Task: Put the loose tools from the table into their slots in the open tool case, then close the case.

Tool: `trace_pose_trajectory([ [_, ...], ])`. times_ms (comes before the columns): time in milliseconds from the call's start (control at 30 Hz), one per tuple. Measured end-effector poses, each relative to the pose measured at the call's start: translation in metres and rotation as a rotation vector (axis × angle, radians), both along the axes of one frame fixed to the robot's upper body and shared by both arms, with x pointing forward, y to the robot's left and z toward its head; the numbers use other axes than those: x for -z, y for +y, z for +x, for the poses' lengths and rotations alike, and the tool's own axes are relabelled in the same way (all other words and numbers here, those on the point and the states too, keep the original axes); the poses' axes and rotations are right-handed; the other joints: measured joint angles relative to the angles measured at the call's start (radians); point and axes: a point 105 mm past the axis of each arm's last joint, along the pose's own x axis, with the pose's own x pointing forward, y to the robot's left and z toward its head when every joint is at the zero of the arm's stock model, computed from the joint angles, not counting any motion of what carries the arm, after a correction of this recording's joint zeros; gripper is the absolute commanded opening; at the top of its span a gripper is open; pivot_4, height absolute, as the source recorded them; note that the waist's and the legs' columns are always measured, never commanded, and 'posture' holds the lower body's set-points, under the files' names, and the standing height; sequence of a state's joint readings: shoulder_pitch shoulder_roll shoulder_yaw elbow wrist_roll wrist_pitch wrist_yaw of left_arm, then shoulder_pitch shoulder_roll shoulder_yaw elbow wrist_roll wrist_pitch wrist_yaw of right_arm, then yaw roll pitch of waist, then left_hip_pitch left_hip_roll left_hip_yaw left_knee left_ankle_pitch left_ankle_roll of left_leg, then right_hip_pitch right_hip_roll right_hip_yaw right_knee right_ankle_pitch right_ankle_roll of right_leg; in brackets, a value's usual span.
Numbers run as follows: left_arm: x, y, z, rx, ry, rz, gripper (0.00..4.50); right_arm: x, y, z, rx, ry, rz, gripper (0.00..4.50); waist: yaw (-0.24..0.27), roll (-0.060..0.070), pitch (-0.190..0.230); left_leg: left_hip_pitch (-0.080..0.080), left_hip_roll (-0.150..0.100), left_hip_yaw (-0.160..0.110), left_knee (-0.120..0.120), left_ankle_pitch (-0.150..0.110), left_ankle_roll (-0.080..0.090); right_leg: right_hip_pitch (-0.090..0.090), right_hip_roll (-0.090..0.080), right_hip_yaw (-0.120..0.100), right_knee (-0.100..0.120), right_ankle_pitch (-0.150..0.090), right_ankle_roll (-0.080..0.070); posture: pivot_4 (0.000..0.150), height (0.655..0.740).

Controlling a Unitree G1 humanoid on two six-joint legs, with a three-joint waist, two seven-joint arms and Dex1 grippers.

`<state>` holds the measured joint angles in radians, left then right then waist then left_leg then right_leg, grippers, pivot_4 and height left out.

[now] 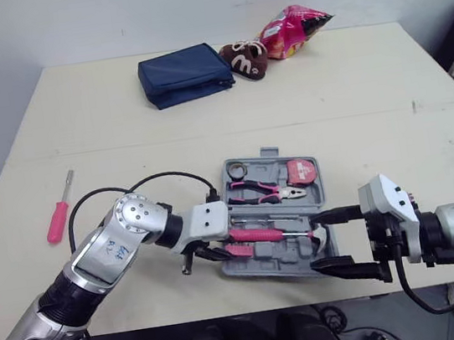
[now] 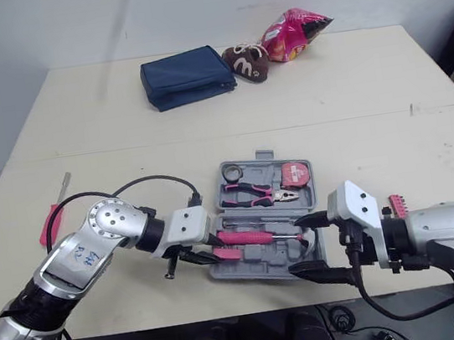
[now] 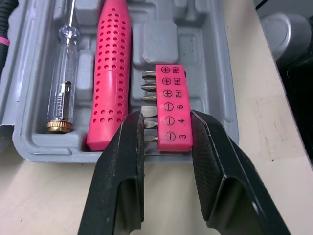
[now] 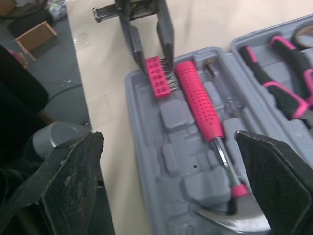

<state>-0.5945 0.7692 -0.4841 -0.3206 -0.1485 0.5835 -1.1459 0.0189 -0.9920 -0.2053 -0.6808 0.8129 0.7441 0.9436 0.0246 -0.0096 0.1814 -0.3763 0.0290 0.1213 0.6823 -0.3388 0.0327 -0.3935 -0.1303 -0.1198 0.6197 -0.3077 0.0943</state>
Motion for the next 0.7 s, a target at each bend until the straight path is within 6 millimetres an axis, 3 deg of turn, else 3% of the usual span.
trace_pose_trajectory([
  [500, 0.005, -0.013, 0.003, 0.033, -0.081, 0.028, 0.66, 0.0, 0.001, 0.001, 0.014, 0.001, 0.022, 4.5, 0.004, 0.0, 0.0, 0.001, -0.001, -0.001, 0.001, 0.001, 0.001, 0.002, -0.002, 0.0, 0.0, 0.0, 0.0, 0.15, 0.74],
  [700, 0.003, -0.014, -0.001, 0.027, -0.094, -0.006, 3.48, 0.0, 0.002, 0.0, 0.016, 0.011, 0.032, 4.5, 0.001, 0.0, 0.0, 0.001, 0.0, -0.001, 0.001, 0.001, 0.001, 0.002, -0.002, 0.0, 0.0, 0.0, 0.0, 0.15, 0.74],
])
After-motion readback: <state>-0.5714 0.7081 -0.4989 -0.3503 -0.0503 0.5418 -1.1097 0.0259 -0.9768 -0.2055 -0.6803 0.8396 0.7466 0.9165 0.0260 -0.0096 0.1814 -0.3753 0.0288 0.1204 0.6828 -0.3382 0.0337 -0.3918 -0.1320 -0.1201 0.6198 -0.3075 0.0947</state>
